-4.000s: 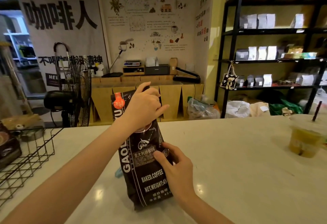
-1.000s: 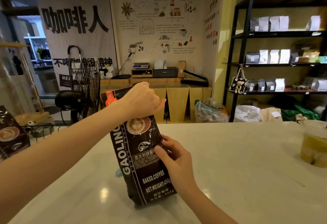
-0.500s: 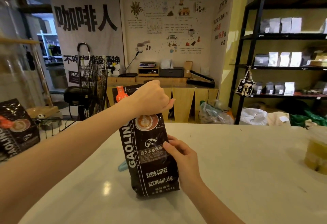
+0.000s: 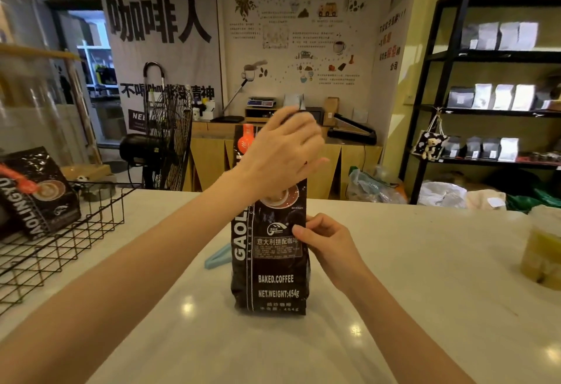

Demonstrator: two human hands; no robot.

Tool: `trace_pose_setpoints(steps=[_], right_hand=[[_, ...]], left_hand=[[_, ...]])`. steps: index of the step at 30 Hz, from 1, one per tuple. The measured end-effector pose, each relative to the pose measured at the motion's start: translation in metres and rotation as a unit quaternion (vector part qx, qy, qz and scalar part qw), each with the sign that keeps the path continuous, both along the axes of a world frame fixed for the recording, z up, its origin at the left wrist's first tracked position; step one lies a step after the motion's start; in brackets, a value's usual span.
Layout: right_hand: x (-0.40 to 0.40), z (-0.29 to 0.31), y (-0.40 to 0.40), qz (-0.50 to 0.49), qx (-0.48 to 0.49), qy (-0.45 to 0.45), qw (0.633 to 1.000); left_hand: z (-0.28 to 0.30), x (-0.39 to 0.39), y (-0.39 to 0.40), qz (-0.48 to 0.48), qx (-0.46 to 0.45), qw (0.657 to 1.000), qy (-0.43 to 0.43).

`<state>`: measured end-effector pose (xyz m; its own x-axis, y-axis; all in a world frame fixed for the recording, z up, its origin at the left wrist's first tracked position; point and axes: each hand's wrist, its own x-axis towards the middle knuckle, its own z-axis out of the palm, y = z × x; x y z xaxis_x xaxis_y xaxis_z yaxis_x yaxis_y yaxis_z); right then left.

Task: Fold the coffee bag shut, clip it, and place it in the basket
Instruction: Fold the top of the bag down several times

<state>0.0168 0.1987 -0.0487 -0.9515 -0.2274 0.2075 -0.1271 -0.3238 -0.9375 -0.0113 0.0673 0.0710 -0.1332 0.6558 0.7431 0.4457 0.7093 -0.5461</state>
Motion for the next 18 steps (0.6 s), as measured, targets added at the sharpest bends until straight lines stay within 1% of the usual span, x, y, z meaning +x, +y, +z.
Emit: trace_pose_setpoints(steps=[1,2,3,5,6,7,8,9,10,11,12,14,18], right_hand=[[-0.001,0.0,0.003,0.008,-0.006,-0.003,1.0],[-0.001,0.001,0.006,0.018,-0.01,-0.006,1.0],[-0.001,0.001,0.008,0.028,-0.012,-0.01,0.999],[-0.001,0.003,0.01,0.046,-0.007,-0.013,0.999],[-0.001,0.003,0.01,0.052,-0.003,-0.011,0.999],[-0.001,0.004,0.01,0.056,0.002,-0.01,0.998],[-0.002,0.006,0.009,0.056,0.009,-0.01,0.998],[-0.002,0.008,0.008,0.055,0.016,-0.009,0.998],[-0.002,0.01,0.007,0.051,0.021,-0.007,0.998],[-0.002,0.013,0.007,0.043,0.022,-0.003,0.999],[-0.002,0.016,0.006,0.032,0.017,0.007,0.999],[-0.002,0.024,0.004,0.009,0.003,0.033,0.999],[-0.009,0.029,0.0,-0.053,-0.006,0.057,0.997]], left_hand=[[-0.008,0.009,-0.005,-0.018,0.092,0.995,-0.035],[-0.02,0.02,-0.012,-0.045,0.192,0.977,-0.081],[-0.033,0.03,-0.019,-0.07,0.285,0.947,-0.132],[-0.067,0.044,-0.037,-0.08,0.419,0.871,-0.245],[-0.082,0.049,-0.043,-0.085,0.465,0.822,-0.317],[-0.093,0.053,-0.048,-0.102,0.5,0.763,-0.396],[-0.099,0.055,-0.049,-0.137,0.529,0.694,-0.469],[-0.103,0.056,-0.047,-0.179,0.555,0.621,-0.524],[-0.105,0.056,-0.045,-0.212,0.578,0.563,-0.552],[-0.105,0.054,-0.041,-0.224,0.598,0.535,-0.553],[-0.105,0.053,-0.038,-0.23,0.616,0.524,-0.542],[-0.105,0.049,-0.031,-0.244,0.636,0.521,-0.515],[-0.107,0.047,-0.025,-0.262,0.634,0.535,-0.493]])
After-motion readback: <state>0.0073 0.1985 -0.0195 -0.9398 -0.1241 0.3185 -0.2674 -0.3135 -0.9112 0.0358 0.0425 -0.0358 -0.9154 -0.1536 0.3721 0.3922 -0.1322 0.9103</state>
